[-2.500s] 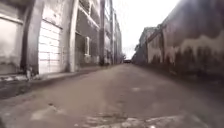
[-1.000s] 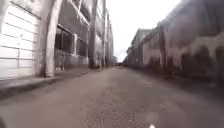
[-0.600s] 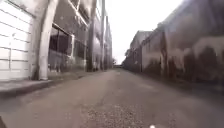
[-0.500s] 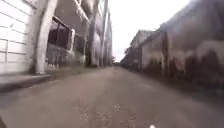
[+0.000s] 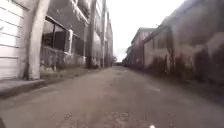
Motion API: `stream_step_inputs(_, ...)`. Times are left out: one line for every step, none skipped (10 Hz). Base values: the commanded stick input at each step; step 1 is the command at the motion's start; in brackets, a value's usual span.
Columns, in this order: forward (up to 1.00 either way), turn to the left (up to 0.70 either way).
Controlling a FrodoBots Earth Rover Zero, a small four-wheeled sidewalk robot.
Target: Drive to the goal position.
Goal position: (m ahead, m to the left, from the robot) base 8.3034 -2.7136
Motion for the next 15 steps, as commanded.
stream_step_inputs(0.7, 0.0)
stream_step_inputs(0.7, 0.0)
stream_step_inputs(0.7, 0.0)
stream_step_inputs(0.7, 0.0)
stream_step_inputs(0.7, 0.0)
stream_step_inputs(0.7, 0.0)
stream_step_inputs(0.7, 0.0)
stream_step_inputs(0.7, 0.0)
stream_step_inputs(0.7, 0.0)
stream_step_inputs(0.7, 0.0)
stream_step_inputs(0.7, 0.0)
stream_step_inputs(0.7, 0.0)
stream_step_inputs(0.7, 0.0)
stream_step_inputs(0.7, 0.0)
stream_step_inputs(0.7, 0.0)
